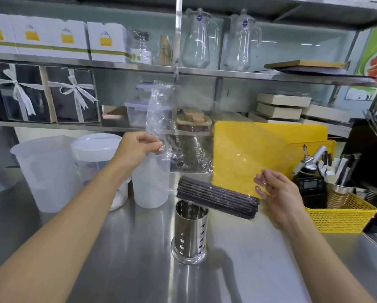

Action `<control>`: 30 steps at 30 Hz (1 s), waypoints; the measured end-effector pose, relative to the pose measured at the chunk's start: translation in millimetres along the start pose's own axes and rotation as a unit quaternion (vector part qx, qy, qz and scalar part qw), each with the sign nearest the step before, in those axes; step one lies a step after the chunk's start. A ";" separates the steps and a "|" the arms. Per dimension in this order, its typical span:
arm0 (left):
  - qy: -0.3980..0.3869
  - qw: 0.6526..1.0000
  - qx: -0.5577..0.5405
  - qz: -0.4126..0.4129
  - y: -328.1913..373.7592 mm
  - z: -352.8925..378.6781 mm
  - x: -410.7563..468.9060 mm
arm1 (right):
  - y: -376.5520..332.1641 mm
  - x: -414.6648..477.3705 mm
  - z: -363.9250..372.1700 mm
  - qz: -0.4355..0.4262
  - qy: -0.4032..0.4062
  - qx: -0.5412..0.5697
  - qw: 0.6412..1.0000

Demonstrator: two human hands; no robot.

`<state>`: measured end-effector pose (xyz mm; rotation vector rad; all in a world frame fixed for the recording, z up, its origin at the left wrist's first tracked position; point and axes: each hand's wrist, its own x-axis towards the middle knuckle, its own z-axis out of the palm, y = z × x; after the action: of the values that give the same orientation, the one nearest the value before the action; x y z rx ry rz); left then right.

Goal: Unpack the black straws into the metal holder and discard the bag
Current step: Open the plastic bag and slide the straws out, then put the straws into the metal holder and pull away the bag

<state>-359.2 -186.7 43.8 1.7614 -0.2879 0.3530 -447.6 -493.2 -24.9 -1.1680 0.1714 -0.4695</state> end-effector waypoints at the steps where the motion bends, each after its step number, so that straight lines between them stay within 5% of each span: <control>1: 0.005 1.000 0.009 0.004 -1.9 1.4 1.2 | -0.1 0.4 -3.5 -0.002 0.004 -0.009 1.000; 17: -0.098 0.976 -0.115 -0.158 -45.0 60.5 -14.9 | -15.9 -6.1 -50.0 -0.089 0.079 -0.083 0.989; 30: -0.141 0.948 -0.191 -0.214 -82.8 99.0 -19.0 | -28.9 -6.3 -68.3 -0.126 0.104 -0.149 0.975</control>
<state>-337.4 -265.5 -57.8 1.4363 -0.1541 -0.2587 -486.0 -556.9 -26.0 -1.4411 0.2843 -0.8122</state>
